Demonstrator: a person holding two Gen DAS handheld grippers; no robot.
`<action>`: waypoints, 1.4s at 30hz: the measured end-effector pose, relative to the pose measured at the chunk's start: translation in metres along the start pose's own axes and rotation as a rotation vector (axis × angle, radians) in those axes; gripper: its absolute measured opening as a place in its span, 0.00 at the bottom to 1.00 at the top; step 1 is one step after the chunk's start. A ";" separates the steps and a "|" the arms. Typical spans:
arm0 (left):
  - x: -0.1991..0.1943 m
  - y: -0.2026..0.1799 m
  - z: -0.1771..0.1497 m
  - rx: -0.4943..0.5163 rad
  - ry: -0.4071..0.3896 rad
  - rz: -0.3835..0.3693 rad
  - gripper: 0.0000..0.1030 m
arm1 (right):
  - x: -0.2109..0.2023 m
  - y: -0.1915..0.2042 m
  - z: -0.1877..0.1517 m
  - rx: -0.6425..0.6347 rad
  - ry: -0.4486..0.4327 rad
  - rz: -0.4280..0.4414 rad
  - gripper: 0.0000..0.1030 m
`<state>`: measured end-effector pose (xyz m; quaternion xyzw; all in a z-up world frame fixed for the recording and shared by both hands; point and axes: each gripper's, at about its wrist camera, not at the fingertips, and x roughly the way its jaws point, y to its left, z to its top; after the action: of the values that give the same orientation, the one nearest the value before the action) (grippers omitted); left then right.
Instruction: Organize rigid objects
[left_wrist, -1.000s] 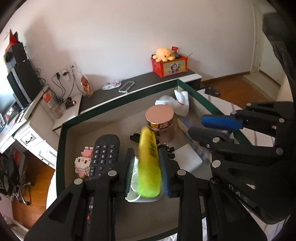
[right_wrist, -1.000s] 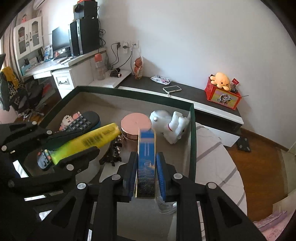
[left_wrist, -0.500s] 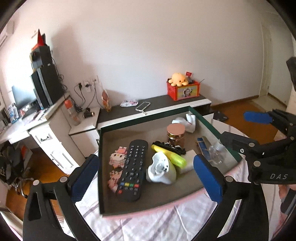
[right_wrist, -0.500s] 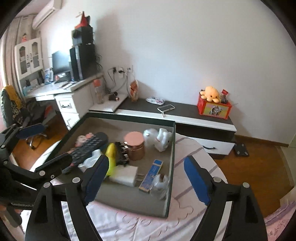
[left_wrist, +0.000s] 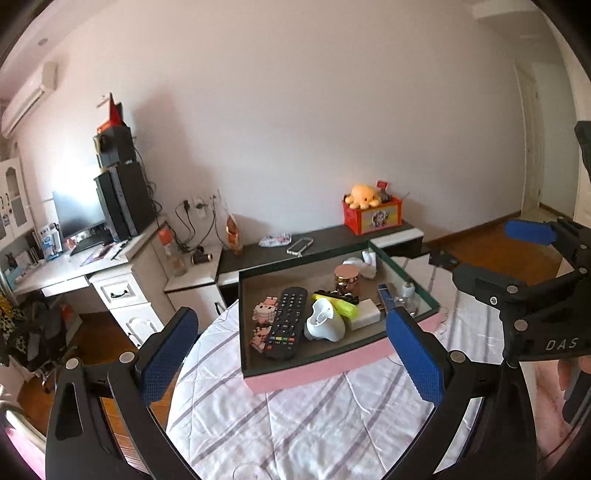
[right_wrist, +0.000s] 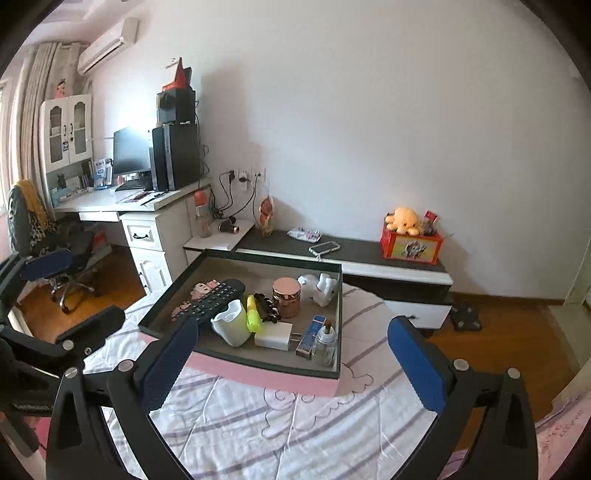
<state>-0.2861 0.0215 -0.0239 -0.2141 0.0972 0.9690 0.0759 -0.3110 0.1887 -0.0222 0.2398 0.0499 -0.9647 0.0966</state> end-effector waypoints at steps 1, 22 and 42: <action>-0.010 0.002 -0.002 -0.010 -0.011 0.001 1.00 | -0.008 0.002 -0.002 -0.002 -0.008 -0.002 1.00; -0.204 -0.013 -0.064 -0.107 -0.282 0.097 1.00 | -0.189 0.054 -0.072 0.035 -0.276 -0.065 1.00; -0.285 -0.011 -0.081 -0.137 -0.444 0.158 1.00 | -0.266 0.089 -0.086 0.004 -0.443 -0.109 1.00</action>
<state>0.0036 -0.0154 0.0245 0.0075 0.0286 0.9996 0.0046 -0.0226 0.1577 0.0236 0.0190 0.0384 -0.9977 0.0524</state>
